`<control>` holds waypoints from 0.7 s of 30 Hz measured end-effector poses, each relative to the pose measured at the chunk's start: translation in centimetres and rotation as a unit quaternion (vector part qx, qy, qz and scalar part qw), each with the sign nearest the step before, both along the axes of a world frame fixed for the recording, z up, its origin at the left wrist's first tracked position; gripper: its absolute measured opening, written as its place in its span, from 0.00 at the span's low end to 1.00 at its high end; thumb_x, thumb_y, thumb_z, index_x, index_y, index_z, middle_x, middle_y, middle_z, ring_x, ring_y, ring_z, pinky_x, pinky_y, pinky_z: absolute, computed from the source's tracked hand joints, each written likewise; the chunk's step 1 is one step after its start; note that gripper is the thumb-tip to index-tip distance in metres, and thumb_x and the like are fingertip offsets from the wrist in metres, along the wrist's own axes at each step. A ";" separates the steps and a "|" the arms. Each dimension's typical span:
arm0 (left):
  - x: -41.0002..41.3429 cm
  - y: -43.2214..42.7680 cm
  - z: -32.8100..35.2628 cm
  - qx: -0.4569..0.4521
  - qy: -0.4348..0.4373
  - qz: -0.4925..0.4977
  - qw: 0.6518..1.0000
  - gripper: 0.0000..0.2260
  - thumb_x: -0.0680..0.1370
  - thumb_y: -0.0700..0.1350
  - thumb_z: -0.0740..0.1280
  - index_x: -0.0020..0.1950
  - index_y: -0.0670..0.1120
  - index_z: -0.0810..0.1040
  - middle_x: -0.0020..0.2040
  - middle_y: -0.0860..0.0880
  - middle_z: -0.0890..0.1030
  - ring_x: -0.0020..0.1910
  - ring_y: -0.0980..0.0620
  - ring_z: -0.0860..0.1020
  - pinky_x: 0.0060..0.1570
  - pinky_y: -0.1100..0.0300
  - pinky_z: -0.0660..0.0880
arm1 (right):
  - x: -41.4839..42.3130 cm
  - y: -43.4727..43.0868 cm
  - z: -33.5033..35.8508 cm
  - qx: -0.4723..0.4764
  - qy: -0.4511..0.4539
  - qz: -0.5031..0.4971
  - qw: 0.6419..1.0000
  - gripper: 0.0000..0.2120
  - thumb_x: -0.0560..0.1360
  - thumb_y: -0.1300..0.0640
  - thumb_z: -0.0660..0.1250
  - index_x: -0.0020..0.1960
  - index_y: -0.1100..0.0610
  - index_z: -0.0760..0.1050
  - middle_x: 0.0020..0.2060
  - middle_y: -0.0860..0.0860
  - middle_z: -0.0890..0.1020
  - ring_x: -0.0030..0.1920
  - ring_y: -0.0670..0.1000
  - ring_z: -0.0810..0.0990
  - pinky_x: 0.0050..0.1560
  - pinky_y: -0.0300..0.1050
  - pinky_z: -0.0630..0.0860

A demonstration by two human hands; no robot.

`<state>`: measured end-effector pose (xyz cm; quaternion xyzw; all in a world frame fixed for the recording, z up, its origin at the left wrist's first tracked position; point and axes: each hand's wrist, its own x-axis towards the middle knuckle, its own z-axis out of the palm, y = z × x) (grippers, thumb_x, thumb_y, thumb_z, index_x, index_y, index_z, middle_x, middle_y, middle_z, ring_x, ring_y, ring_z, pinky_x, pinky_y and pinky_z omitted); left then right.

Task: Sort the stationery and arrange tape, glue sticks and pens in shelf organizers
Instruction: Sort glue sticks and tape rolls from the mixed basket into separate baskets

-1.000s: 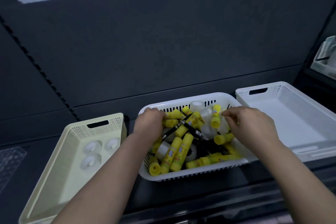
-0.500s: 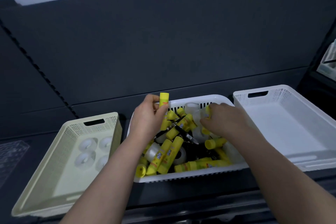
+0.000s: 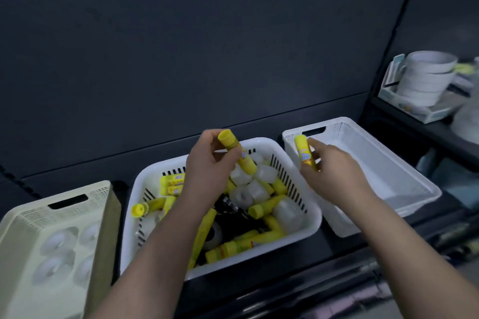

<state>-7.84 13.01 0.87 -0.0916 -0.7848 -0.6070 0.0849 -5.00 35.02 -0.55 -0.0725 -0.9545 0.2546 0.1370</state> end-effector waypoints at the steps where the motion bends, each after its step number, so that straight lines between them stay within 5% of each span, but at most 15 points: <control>1: 0.0 1.4 0.1 0.006 0.004 -0.013 1.000 0.08 0.74 0.42 0.69 0.46 0.54 0.74 0.42 0.55 0.84 0.42 0.54 0.83 0.46 0.47 0.79 | -0.1 1.8 -0.1 0.018 -0.008 -0.021 1.000 0.12 0.70 0.53 0.63 0.54 0.50 0.74 0.44 0.52 0.81 0.44 0.57 0.78 0.42 0.49 0.75; 6: 0.2 9.0 0.5 0.023 0.005 -0.060 0.998 0.09 0.72 0.37 0.70 0.47 0.49 0.74 0.41 0.57 0.83 0.44 0.56 0.83 0.46 0.53 0.79 | -1.0 9.7 -2.3 0.158 -0.157 -0.056 0.973 0.10 0.74 0.51 0.60 0.53 0.50 0.74 0.51 0.53 0.81 0.50 0.57 0.77 0.42 0.44 0.69; 11: -0.3 15.3 -0.9 -0.115 0.021 -0.103 0.988 0.11 0.70 0.38 0.71 0.47 0.51 0.76 0.43 0.56 0.82 0.45 0.58 0.80 0.46 0.58 0.77 | -1.2 13.7 -4.7 0.185 -0.238 0.001 0.954 0.16 0.76 0.53 0.59 0.63 0.50 0.73 0.58 0.51 0.77 0.57 0.56 0.77 0.55 0.47 0.74; 13: -0.9 17.2 -1.9 -0.270 0.076 -0.100 0.955 0.10 0.73 0.40 0.68 0.50 0.52 0.76 0.44 0.55 0.81 0.46 0.54 0.79 0.45 0.56 0.76 | -1.3 14.7 -4.9 0.142 -0.227 0.018 0.963 0.17 0.76 0.48 0.59 0.64 0.48 0.72 0.60 0.50 0.77 0.58 0.55 0.76 0.56 0.48 0.74; 16: -1.8 19.4 -3.0 -0.489 0.106 -0.133 0.855 0.13 0.74 0.37 0.62 0.54 0.52 0.74 0.48 0.50 0.79 0.50 0.47 0.76 0.47 0.55 0.74 | -2.0 15.6 -4.3 0.117 -0.170 0.043 0.978 0.19 0.77 0.49 0.61 0.68 0.45 0.69 0.63 0.48 0.75 0.62 0.52 0.74 0.57 0.48 0.73; 19: -1.9 20.5 -3.7 -0.552 0.072 -0.182 0.811 0.19 0.73 0.34 0.60 0.59 0.51 0.76 0.52 0.48 0.79 0.54 0.45 0.76 0.54 0.54 0.74 | -2.5 16.0 -3.2 0.131 -0.084 0.061 0.986 0.18 0.77 0.51 0.61 0.67 0.45 0.70 0.61 0.48 0.77 0.60 0.51 0.75 0.53 0.46 0.74; 21: -1.6 20.5 -3.8 -0.529 0.045 -0.203 0.823 0.22 0.72 0.32 0.60 0.62 0.50 0.76 0.55 0.49 0.80 0.55 0.48 0.77 0.51 0.54 0.75 | -2.6 15.9 -2.6 0.135 -0.053 0.066 0.987 0.17 0.77 0.51 0.61 0.66 0.45 0.71 0.60 0.47 0.77 0.59 0.50 0.76 0.51 0.45 0.73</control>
